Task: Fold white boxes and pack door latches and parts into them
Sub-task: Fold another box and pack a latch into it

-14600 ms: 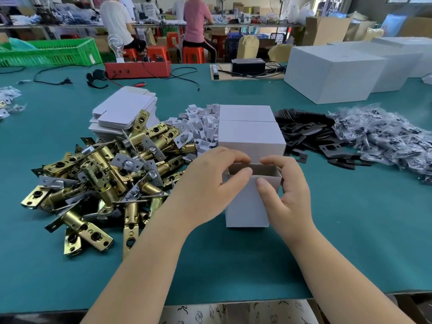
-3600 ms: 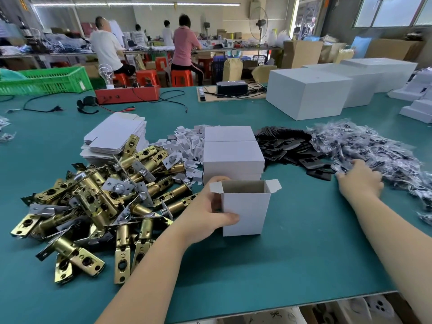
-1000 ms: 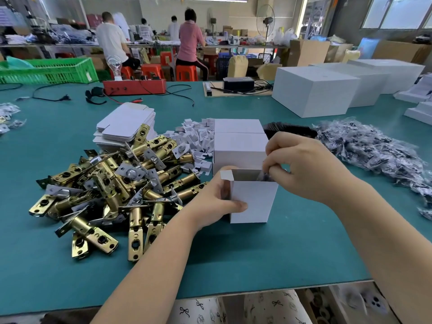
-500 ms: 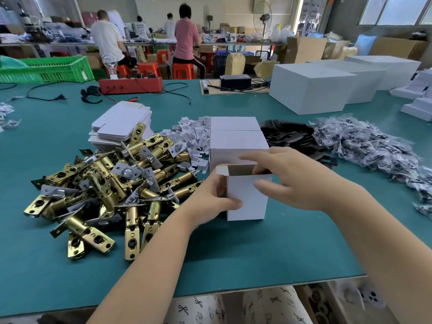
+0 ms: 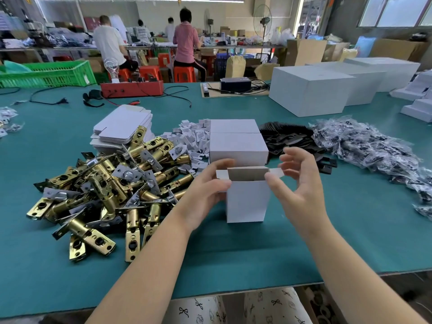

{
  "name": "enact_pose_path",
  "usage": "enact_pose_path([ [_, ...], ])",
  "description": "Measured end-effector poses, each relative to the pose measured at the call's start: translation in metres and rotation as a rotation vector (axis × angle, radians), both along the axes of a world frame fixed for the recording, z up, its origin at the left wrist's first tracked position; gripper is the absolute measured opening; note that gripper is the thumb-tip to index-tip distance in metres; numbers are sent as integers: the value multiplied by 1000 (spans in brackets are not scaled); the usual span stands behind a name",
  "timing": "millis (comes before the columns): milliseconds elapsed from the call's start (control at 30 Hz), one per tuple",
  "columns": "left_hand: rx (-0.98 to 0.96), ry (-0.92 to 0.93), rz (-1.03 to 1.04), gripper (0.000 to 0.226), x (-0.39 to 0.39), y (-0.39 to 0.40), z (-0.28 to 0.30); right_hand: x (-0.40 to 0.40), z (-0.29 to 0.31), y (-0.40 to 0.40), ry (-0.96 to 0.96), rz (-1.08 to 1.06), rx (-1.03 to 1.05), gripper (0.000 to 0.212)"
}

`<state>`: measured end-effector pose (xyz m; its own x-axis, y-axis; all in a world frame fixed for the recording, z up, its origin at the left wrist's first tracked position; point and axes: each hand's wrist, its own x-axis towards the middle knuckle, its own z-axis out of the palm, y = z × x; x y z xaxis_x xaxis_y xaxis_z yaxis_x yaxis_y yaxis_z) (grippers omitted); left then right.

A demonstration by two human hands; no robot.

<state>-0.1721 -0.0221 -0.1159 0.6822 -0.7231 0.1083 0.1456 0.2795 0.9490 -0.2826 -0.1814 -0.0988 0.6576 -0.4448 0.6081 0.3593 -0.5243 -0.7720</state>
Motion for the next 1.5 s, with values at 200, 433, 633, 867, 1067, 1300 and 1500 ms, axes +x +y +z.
enact_pose_path([
  [200,-187,215,-98,52,3,2,1,3,-22,-3,0,9,249,38],
  [433,-188,186,-141,51,-1,1,5,-1,-21,-1,-72,120,123,30],
  [633,-57,32,-46,80,-7,0,8,1,-20,6,22,222,125,15],
  [867,-77,-78,113,73,-18,-11,5,5,-11,2,30,356,500,42],
  [1067,-119,-140,153,51,-19,-10,10,9,-7,4,-22,371,434,53],
  [1300,-123,-105,183,21,-19,-7,14,11,-4,-1,-66,366,332,17],
  [1500,-101,-149,117,19,-18,-1,17,6,-10,-12,3,434,360,18],
])
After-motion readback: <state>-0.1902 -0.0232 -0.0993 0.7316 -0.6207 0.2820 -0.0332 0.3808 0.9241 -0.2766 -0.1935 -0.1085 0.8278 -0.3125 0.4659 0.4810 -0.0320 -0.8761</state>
